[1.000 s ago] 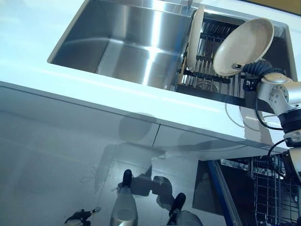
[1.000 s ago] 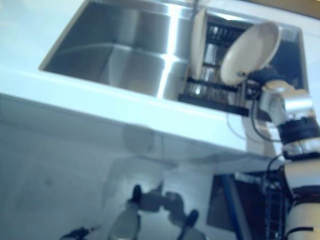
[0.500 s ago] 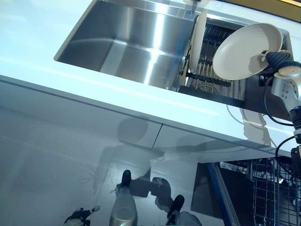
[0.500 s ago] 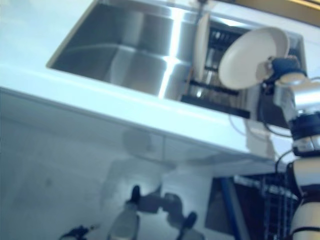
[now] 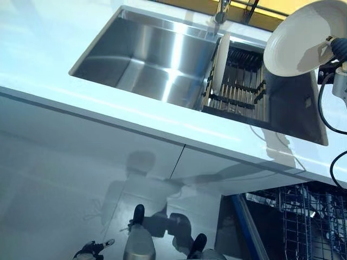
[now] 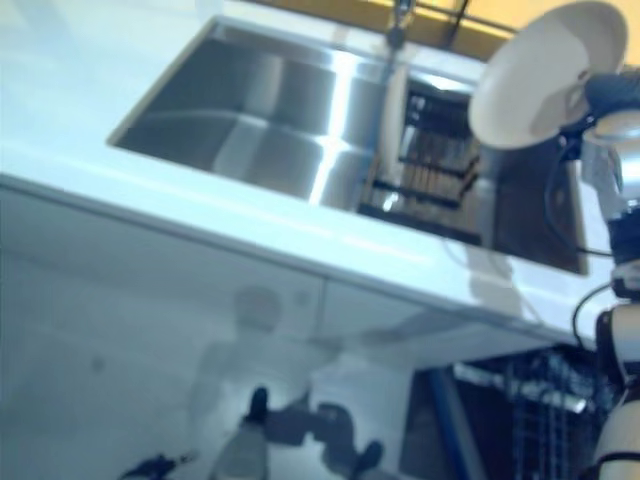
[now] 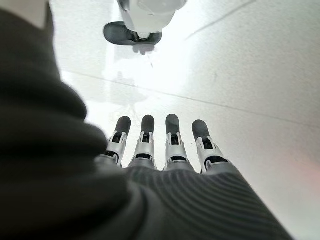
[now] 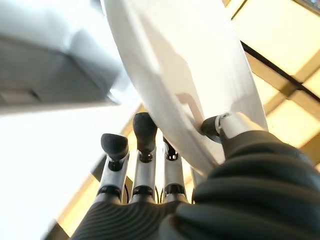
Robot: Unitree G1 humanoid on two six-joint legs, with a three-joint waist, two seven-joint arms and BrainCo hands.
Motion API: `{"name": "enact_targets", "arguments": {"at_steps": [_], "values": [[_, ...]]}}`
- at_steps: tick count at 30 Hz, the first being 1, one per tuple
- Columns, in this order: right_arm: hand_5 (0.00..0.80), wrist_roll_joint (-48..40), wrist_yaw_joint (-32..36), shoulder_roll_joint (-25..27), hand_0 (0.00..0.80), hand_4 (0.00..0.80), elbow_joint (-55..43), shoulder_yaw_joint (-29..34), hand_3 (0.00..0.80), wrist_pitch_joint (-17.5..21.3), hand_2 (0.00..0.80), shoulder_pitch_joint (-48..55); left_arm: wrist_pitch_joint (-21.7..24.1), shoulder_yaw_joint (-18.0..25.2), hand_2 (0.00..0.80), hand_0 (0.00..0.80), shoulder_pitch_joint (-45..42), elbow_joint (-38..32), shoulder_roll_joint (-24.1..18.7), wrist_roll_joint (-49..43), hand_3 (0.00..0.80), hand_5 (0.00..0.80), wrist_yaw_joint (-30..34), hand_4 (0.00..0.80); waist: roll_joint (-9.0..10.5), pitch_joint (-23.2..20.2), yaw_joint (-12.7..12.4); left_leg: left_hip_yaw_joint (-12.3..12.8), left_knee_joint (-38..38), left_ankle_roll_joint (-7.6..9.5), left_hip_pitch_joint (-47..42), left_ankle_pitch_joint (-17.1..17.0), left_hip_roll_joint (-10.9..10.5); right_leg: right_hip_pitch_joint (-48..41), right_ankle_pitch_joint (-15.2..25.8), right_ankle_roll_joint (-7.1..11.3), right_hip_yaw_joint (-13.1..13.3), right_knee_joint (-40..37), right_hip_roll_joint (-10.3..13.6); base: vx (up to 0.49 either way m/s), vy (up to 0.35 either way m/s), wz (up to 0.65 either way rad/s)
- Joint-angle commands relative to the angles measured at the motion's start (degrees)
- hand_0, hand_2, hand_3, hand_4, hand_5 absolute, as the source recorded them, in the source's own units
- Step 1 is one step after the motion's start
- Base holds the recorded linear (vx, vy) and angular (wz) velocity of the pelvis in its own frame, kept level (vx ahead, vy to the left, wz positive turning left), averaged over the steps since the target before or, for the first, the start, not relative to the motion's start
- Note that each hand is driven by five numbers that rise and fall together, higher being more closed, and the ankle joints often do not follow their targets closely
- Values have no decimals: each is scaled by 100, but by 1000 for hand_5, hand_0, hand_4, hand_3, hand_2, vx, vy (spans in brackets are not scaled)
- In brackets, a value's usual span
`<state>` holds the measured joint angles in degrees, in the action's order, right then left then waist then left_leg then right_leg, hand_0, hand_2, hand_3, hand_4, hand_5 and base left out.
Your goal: Take plates into dishwasher
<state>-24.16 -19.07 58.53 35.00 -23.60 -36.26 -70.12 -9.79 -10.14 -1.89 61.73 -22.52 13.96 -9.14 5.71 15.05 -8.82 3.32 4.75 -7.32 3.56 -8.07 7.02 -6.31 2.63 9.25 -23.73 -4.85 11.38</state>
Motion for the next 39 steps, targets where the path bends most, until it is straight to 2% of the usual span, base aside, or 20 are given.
{"name": "enact_targets", "arguments": {"at_steps": [1, 6, 11, 18, 20, 26, 31, 35, 37, 39], "values": [[800, 898, 191, 739, 800, 800, -116, -879, 800, 365, 800, -984, 15, -364, 0, 0, -276, 275, -167, -428, 0, 0, -105, 0, 136, -603, -1, 322, 25, 93, -478, 583, 185, 144, 79, 132, 242, 56, 83, 19, -48, -9], [800, 1364, 561, 1032, 800, 800, -170, -1414, 800, 299, 800, -1482, -21, -372, 0, 0, -290, 301, -229, -632, 0, 0, -45, 0, 249, -854, 127, 510, 25, 98, -641, 654, 247, 98, 72, 138, 355, -2, 22, 3, -57, -15], [800, 1745, 989, 1302, 800, 800, -248, -1815, 800, 240, 800, -1803, -44, -397, 0, 0, -215, 295, -250, -816, 0, 0, 22, 0, 270, -1043, 322, 698, 25, 104, -792, 713, 276, 126, 90, 155, 521, -15, -22, -29, -36, -25], [800, 2089, 1699, 1815, 800, 800, -578, -1754, 800, 545, 800, -1435, -201, -319, 0, 0, -34, 375, -194, -932, 0, 0, 258, 0, 200, -1206, 703, 957, 25, 138, -994, 791, 290, 170, 103, 147, 867, -15, -87, -9, -11, -30], [800, 2142, 1838, 1958, 800, 800, -655, -1614, 800, 578, 800, -1184, -188, -303, 0, 0, -18, 400, -170, -1002, 0, 0, 272, 0, 169, -1235, 791, 1013, 25, 138, -1014, 794, 296, 188, 107, 144, 940, -15, -99, -4, -23, -23], [800, 2553, 2164, 2458, 800, 800, -731, -777, 800, 1077, 800, -31, -170, -309, 0, 0, 48, 478, -145, -1248, 0, 0, 415, 0, 111, -1288, 1083, 1196, 25, 143, -1105, 831, 316, 285, 133, 145, 1196, -3, -139, -25, -27, -18], [800, 2658, 2396, 2714, 800, 800, -719, -370, 800, 1263, 800, 533, -132, -301, 0, 0, 68, 504, -146, -1404, 0, 0, 484, 0, 95, -1334, 1280, 1318, 25, 168, -1172, 893, 323, 354, 137, 147, 1389, 21, -178, -25, -19, -22], [800, 2698, 2551, 2914, 800, 800, -728, 301, 800, 1531, 800, 1408, -145, -256, 0, 0, 116, 548, -146, -1410, 0, 0, 526, 0, 58, -1363, 1499, 1434, 24, 197, -1250, 960, 327, 395, 131, 149, 1564, 55, -224, -9, -21, -23], [800, 2683, 2610, 2961, 800, 800, -746, 541, 800, 1547, 800, 1685, -138, -237, 0, 0, 129, 557, -153, -1411, 0, 0, 532, 0, 63, -1388, 1547, 1462, 25, 201, -1229, 952, 326, 441, 143, 143, 1605, 64, -232, -3, -20, -11], [800, 2679, 2690, 2989, 800, 800, -765, 1054, 800, 1615, 800, 2288, -158, -190, 0, 0, 158, 564, -144, -1409, 0, 0, 495, 0, 53, -1392, 1641, 1498, 25, 206, -1239, 963, 333, 475, 148, 141, 1676, 86, -257, 2, -31, -13]]}}
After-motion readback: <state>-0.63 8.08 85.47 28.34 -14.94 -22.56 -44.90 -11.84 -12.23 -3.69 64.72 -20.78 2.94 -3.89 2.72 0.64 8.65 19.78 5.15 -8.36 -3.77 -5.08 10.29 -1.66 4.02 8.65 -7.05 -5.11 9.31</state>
